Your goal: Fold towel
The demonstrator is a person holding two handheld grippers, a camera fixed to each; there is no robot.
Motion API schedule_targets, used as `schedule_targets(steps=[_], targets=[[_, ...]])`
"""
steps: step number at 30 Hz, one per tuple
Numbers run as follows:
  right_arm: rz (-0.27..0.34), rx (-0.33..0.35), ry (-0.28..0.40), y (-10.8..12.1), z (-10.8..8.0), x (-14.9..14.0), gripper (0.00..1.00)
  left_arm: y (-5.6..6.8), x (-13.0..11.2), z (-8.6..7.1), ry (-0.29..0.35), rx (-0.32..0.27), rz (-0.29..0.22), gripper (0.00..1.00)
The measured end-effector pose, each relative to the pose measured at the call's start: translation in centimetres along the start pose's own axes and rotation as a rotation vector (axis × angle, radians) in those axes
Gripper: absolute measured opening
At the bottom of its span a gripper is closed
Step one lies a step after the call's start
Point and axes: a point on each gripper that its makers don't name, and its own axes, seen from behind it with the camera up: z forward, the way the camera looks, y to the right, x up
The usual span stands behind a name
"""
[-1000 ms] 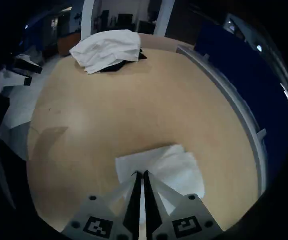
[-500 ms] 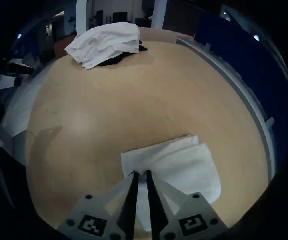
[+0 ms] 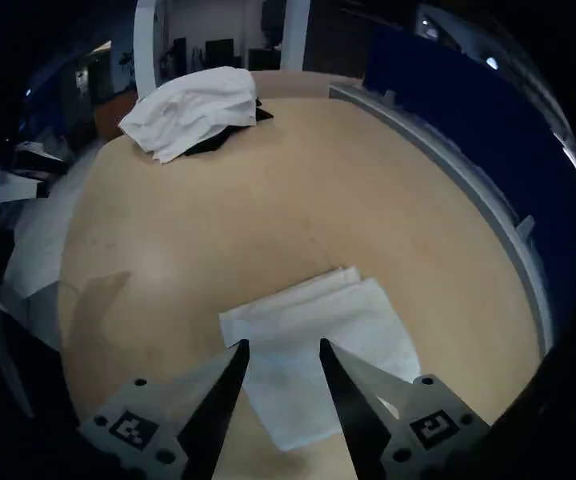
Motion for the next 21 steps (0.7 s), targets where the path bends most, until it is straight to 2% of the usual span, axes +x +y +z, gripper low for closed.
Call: schedule_targets(steps=[8,21], targets=[[0.024,-0.029,-0.023,0.4,-1.6,-2.6,0.67,0.3,0.2,-0.2,0.009,0.000,0.001,0.93],[0.124,-0.057,-0.085,-0.4,-2.9,-8.6,0.67,0.9,0.0,-0.2,0.006,-0.007,0.002,0.93]])
